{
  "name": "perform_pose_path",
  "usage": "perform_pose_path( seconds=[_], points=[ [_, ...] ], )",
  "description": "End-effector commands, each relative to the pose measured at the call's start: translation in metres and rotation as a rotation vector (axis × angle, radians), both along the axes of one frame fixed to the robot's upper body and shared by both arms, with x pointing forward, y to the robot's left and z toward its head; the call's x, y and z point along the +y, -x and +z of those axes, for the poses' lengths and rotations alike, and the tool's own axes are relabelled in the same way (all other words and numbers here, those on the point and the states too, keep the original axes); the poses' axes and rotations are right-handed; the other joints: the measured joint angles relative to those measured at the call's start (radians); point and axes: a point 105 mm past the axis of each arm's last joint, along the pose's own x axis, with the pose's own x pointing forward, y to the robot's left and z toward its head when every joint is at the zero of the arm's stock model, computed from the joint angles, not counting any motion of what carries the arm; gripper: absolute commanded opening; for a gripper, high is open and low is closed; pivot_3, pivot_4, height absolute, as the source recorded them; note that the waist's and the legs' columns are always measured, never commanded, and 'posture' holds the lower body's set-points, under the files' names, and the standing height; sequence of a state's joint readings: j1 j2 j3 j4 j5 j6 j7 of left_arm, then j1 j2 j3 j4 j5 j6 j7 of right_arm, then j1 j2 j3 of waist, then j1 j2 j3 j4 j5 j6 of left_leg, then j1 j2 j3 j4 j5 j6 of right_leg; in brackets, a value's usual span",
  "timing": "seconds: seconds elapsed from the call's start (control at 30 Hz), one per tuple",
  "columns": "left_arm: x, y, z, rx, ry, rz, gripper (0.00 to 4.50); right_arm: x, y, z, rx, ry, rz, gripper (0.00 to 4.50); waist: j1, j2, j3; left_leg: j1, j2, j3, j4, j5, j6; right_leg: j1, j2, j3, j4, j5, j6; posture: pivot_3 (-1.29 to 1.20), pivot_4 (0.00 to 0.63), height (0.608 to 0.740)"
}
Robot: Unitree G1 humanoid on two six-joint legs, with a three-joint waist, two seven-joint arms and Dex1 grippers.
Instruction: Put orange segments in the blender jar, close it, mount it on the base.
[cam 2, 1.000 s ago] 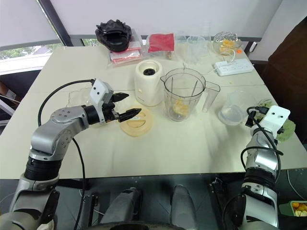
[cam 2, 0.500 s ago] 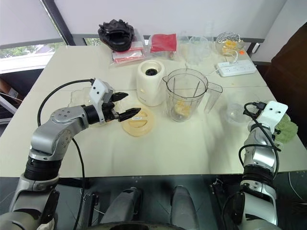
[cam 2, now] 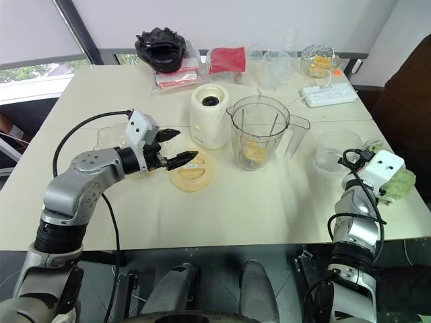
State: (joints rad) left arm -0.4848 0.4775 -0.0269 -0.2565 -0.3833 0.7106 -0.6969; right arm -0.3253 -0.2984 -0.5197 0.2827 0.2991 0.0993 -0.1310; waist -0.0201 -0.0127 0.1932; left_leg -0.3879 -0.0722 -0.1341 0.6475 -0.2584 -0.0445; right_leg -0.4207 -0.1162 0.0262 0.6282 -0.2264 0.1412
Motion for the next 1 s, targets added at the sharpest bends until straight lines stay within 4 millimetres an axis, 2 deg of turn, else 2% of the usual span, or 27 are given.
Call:
perform_pose_path(
  seconds=[0.03,0.37,0.43,0.53,0.73,0.9,1.0],
  points=[
    [-0.006,0.003,0.011,-0.049,0.011,-0.032,4.5,0.004,0.002,0.032,-0.136,0.003,0.003,0.06,-0.001,0.001,0.001,0.0,0.0,0.0,0.0,0.0,0.0,0.0,0.0,0.0,0.0,0.0,0.0,0.0,0.15,0.74],
    [-0.013,0.003,0.007,-0.036,0.028,-0.047,4.5,0.001,0.009,0.057,-0.215,-0.036,-0.023,0.06,0.002,0.003,0.002,0.0,0.0,0.0,0.0,0.0,0.0,-0.001,0.0,0.0,0.0,0.0,0.0,0.0,0.15,0.74],
    [-0.013,0.003,0.006,-0.036,0.029,-0.049,4.5,0.0,0.009,0.067,-0.229,-0.026,-0.022,0.06,0.001,0.003,0.002,-0.001,0.0,0.0,0.0,0.0,0.0,-0.001,0.0,0.0,0.0,0.0,0.0,0.0,0.15,0.74],
    [-0.015,0.001,0.007,-0.039,0.037,-0.053,4.5,-0.003,0.007,0.091,-0.254,-0.003,-0.012,0.06,0.0,0.006,0.003,-0.001,0.0,0.001,0.0,0.0,0.0,-0.001,0.0,0.001,0.0,0.0,0.0,0.0,0.15,0.74],
    [-0.022,0.001,0.006,-0.04,0.077,-0.054,4.5,0.0,-0.003,0.156,-0.257,0.144,0.102,0.06,0.001,0.008,0.004,-0.002,0.0,0.002,-0.001,0.0,0.0,-0.003,0.0,0.001,0.0,0.0,0.0,0.0,0.15,0.74],
    [-0.024,0.001,0.005,-0.042,0.108,-0.043,4.5,0.005,-0.008,0.187,-0.22,0.239,0.181,0.06,0.003,0.008,0.004,-0.002,0.0,0.002,-0.001,0.0,0.0,-0.003,0.0,0.001,0.0,0.0,0.0,0.0,0.15,0.74],
    [-0.027,0.001,0.002,-0.041,0.115,-0.039,4.5,0.016,-0.011,0.212,-0.214,0.307,0.25,0.06,0.003,0.008,0.004,-0.003,0.0,0.002,0.0,0.0,0.0,-0.003,-0.001,0.001,-0.001,0.0,0.0,0.0,0.15,0.74]
  ],
)
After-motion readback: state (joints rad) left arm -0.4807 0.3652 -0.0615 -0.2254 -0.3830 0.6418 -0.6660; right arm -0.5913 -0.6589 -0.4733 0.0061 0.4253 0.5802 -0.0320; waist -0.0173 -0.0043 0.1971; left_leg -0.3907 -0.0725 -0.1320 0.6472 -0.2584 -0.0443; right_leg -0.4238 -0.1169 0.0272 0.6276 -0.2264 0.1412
